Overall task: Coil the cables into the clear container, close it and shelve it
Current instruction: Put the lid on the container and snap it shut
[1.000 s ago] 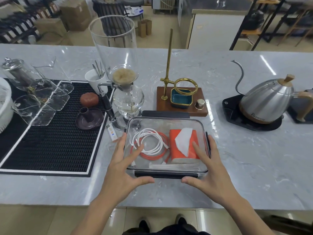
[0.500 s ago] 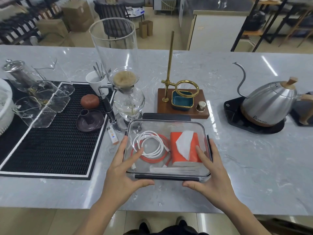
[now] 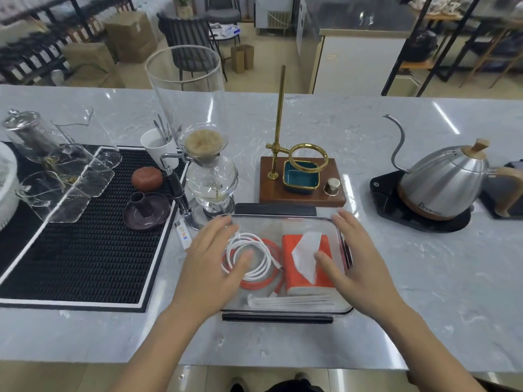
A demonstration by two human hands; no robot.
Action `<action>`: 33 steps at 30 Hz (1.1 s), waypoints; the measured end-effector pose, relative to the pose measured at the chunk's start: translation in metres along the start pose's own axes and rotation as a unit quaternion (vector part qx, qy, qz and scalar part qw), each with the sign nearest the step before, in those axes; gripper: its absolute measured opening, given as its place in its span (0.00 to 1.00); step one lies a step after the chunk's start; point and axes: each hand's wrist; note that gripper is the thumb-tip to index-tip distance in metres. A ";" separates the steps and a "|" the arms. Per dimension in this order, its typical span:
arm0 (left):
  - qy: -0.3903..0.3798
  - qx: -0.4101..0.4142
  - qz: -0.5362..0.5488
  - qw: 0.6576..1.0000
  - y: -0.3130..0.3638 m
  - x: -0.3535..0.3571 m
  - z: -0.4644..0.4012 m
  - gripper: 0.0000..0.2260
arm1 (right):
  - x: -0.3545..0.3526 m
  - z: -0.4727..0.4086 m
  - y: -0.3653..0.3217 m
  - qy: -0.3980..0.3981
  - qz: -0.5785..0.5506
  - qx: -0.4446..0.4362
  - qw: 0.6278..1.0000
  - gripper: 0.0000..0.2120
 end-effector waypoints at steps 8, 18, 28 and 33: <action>-0.136 0.007 -0.193 0.972 0.007 0.033 -0.052 0.30 | 0.036 -0.053 -0.008 -0.097 0.211 -0.048 0.972 0.36; -0.112 0.007 -0.235 0.965 0.011 0.036 -0.054 0.27 | 0.037 -0.054 -0.008 -0.074 0.246 -0.058 0.965 0.29; -0.081 0.009 -0.143 0.986 0.008 0.033 -0.055 0.24 | 0.032 -0.056 -0.006 -0.071 0.161 -0.057 0.983 0.26; 0.006 0.017 -0.008 1.000 0.007 0.009 -0.024 0.18 | 0.012 -0.025 0.000 0.025 -0.076 0.028 0.996 0.21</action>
Point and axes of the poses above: each hand's wrist, its own z-axis away from the middle knuckle, its own x-axis out of the palm, y = z × x, and after that the axes turned 2 degrees about -y, right-handed
